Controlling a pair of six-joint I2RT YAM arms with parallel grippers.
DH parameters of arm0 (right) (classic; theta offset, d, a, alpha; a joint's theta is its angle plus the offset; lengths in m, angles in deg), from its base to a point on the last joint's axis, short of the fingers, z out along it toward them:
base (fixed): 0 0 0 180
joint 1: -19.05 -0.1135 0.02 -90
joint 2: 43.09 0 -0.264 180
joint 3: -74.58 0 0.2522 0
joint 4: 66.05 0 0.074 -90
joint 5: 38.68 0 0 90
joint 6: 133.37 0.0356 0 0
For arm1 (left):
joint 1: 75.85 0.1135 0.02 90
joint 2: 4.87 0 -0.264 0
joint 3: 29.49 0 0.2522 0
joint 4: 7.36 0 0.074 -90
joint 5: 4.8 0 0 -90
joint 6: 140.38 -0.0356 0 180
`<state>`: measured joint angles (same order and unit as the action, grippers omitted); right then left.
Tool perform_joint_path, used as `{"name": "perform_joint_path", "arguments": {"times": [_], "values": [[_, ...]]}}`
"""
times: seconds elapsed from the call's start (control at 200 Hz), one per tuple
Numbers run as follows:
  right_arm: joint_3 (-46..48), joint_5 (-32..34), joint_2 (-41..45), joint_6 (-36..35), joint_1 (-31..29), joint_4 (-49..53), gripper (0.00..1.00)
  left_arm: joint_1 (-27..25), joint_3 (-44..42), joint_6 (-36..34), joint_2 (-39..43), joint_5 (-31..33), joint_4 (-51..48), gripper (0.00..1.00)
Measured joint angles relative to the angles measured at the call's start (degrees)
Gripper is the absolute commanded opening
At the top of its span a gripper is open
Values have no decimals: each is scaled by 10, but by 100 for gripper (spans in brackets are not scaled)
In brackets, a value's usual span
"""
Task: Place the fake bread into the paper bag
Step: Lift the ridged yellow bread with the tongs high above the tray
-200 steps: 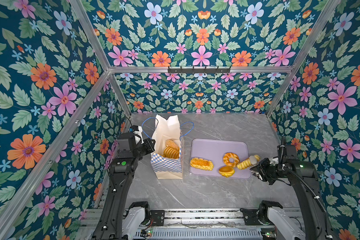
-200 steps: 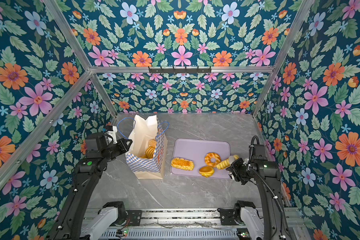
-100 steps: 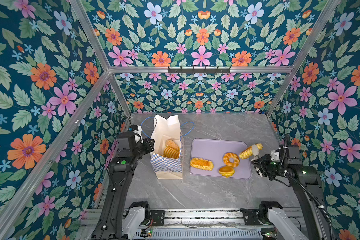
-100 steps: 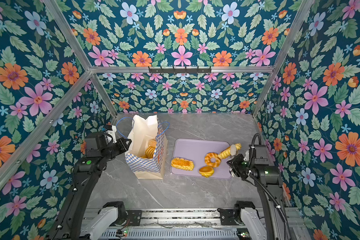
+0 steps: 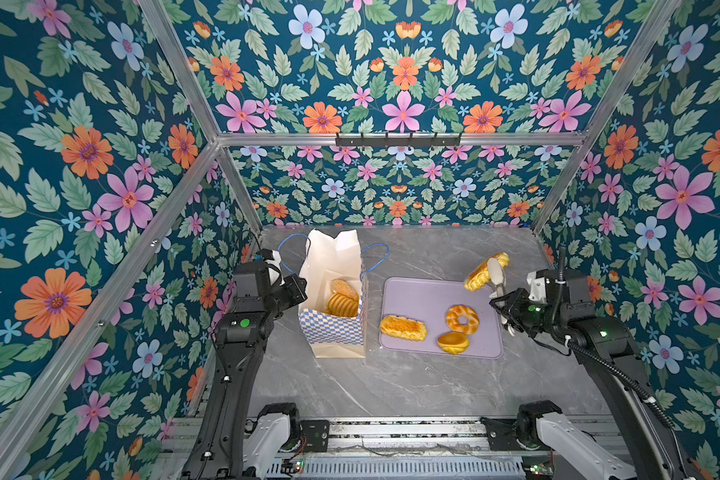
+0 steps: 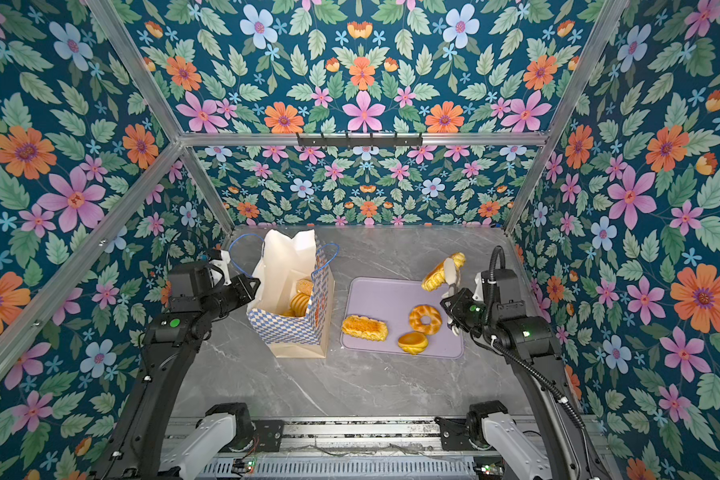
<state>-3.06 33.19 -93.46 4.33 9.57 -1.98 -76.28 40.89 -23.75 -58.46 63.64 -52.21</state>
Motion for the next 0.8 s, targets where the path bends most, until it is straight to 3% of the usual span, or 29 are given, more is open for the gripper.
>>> {"name": "perform_joint_path", "arguments": {"times": [0.11,0.205,0.8], "values": [[-20,-10,-12,-15,-3,-13,26,0,5,4,3,2,-5,26],[-40,-19,-24,-27,-10,-18,26,0,11,15,5,2,-9,26],[-245,33,-130,-89,-210,-26,28,0,29,17,10,10,-36,14]]}}
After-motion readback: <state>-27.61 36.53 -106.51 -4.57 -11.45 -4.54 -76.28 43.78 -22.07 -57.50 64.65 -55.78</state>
